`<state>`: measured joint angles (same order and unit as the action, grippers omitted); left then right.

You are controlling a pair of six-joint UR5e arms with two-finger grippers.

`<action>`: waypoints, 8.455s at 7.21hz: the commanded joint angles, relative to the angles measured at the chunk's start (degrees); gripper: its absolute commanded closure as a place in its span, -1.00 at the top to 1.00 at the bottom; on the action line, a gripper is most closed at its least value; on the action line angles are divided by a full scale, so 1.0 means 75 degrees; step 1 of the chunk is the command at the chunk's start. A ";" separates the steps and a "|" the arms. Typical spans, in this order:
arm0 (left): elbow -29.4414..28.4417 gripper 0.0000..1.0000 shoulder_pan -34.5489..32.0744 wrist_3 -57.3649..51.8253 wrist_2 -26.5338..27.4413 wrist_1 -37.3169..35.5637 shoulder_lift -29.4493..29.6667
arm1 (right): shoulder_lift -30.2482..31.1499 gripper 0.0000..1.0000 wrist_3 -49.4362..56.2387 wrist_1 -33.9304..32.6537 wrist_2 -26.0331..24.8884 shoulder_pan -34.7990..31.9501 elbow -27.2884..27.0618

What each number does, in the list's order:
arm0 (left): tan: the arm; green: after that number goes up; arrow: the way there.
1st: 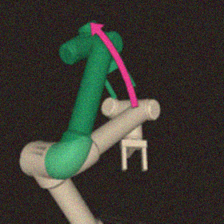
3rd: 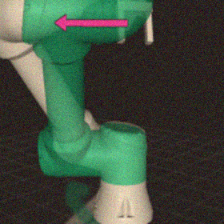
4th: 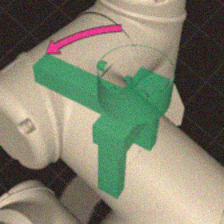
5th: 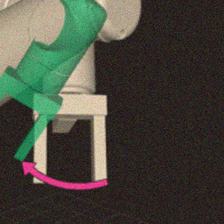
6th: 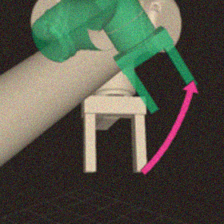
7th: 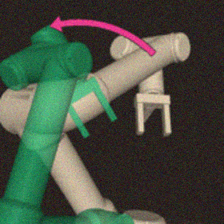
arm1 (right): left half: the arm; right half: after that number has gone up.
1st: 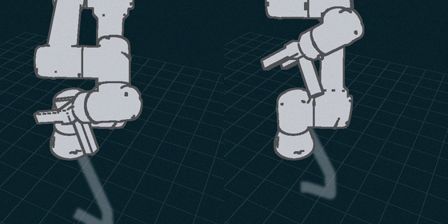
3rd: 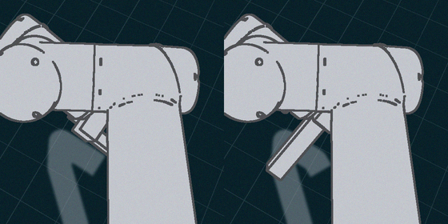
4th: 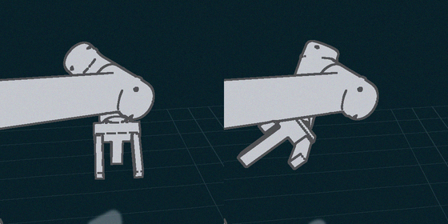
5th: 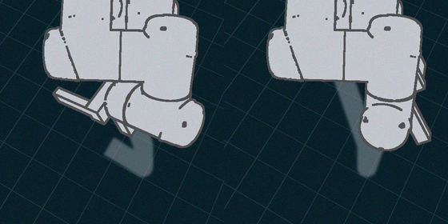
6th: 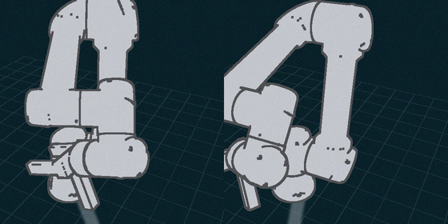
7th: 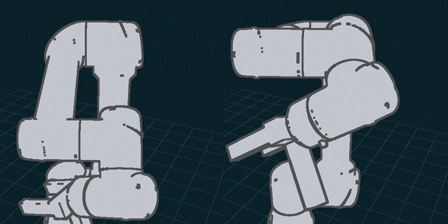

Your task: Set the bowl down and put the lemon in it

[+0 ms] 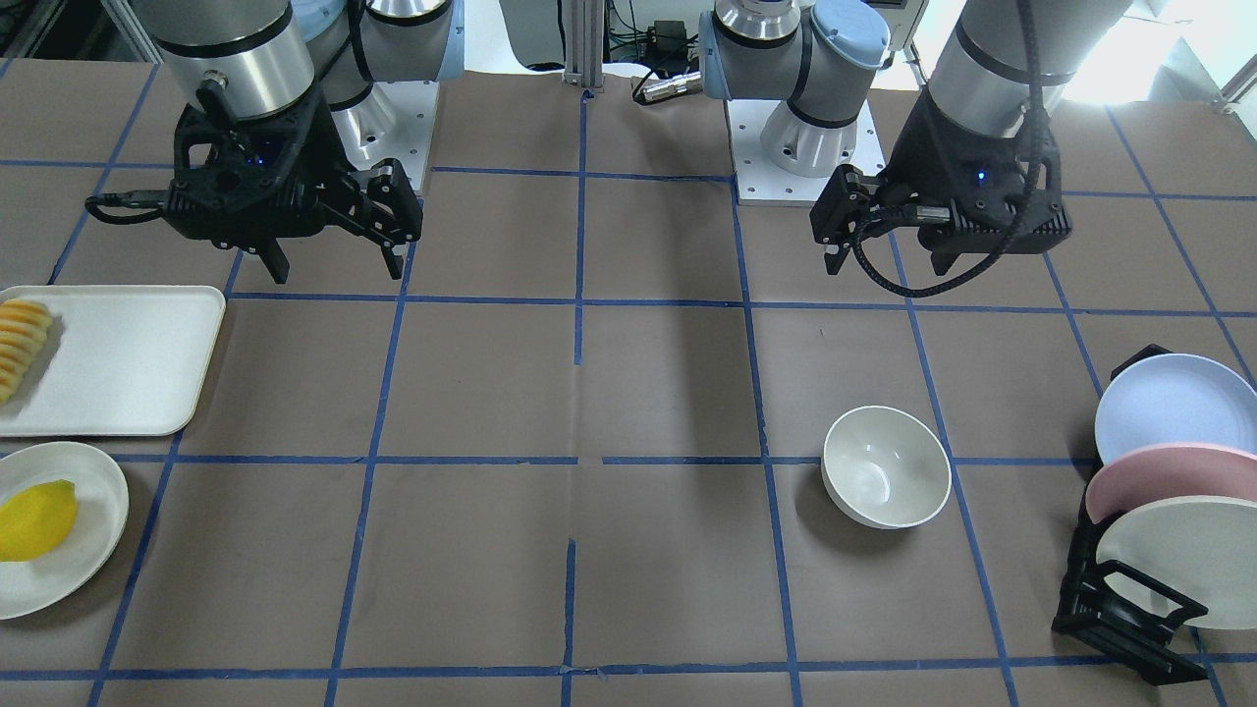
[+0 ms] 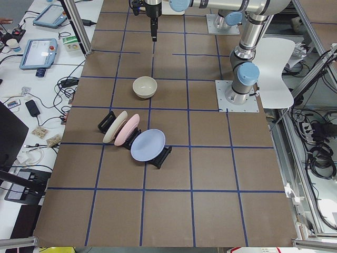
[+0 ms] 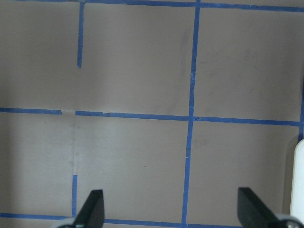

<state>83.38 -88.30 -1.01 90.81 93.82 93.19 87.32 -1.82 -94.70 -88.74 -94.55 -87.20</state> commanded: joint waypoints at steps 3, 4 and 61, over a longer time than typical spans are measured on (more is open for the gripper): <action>0.0016 1.00 0.0497 -0.0063 -0.0014 -0.0344 0.0756 | 0.0076 1.00 -0.0003 0.0145 0.0032 0.0068 -0.0081; 0.0027 1.00 0.0883 -0.0354 -0.0072 -0.0565 0.1084 | 0.0076 1.00 0.0009 0.0157 -0.0004 0.0056 -0.0185; 0.0766 1.00 0.0394 -0.0802 -0.0096 0.0042 -0.0753 | -0.3768 -0.26 -0.1830 -0.3804 0.0008 -0.2194 -0.0116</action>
<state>89.42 -85.44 -7.04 90.05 94.00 87.73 59.11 -15.19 -123.04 -88.78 -110.97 -87.63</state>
